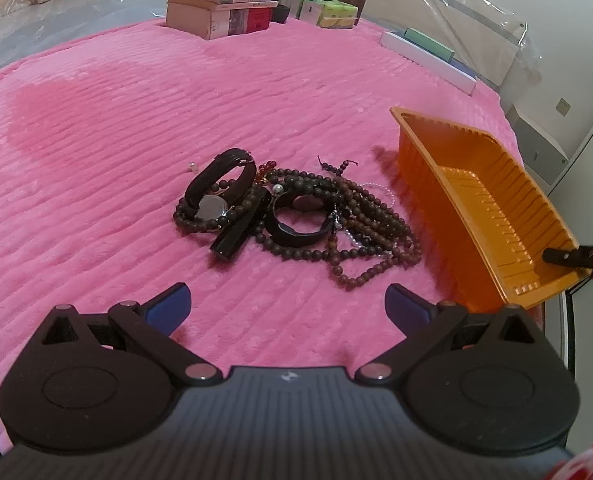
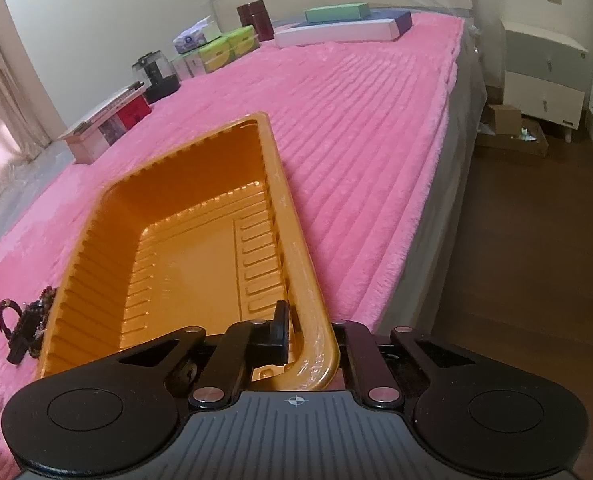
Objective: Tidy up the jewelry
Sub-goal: 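Grasp the orange tray rim with the right tool while the left tool approaches the jewelry pile, then grasp the black watch from the pile with the left tool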
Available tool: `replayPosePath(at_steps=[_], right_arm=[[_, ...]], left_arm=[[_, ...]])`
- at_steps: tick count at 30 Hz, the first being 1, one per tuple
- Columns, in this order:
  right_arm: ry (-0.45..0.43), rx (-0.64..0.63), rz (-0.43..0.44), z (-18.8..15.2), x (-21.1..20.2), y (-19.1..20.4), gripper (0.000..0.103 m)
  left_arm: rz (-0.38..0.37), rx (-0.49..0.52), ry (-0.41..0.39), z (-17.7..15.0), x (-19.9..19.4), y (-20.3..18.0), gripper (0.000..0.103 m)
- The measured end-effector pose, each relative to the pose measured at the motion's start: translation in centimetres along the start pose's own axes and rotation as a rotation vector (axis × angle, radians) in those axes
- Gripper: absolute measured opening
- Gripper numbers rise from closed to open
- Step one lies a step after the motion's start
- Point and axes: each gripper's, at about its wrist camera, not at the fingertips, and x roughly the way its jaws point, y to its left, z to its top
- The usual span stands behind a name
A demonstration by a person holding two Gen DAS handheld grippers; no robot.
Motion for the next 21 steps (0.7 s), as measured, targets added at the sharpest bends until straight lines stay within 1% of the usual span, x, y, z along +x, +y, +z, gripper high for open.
replayPosePath(at_steps=[3, 6, 9, 11, 14, 17, 19, 21], right_arm=[[-0.040, -0.090, -0.067, 0.5, -1.1, 2.0, 0.006], [-0.091, -0.183, -0.137, 0.8, -1.9, 4.3, 0.005], [-0.126, -0.271, -0.197, 0.5, -2.0, 6.5, 0.005], [-0.144, -0.327, -0.228, 0.1, -2.0, 7.7, 0.005], [-0.148, -0.374, -0.245, -0.3, -1.6, 8.8, 0.005], [-0.147, -0.391, -0.250, -0.3, -1.3, 9.2, 0.005], [-0.148, -0.401, -0.255, -0.1, -1.1, 9.6, 0.005], [-0.147, -0.406, -0.261, 0.0, -1.0, 9.9, 0.005]], left_arm=[[0.000, 0.024, -0.018, 0.0, 0.0, 0.2, 0.101], [-0.012, 0.044, -0.037, 0.4, 0.3, 0.3, 0.096], [-0.003, 0.069, -0.060, 0.9, 0.6, 0.7, 0.093], [0.016, 0.095, -0.082, 1.3, 0.5, 1.2, 0.090], [0.033, 0.135, -0.106, 2.2, 0.6, 2.3, 0.086], [0.058, 0.236, -0.111, 3.6, 1.2, 3.0, 0.075], [0.067, 0.310, -0.109, 4.4, 1.8, 3.1, 0.060], [0.061, 0.369, -0.098, 5.1, 2.7, 3.2, 0.055]])
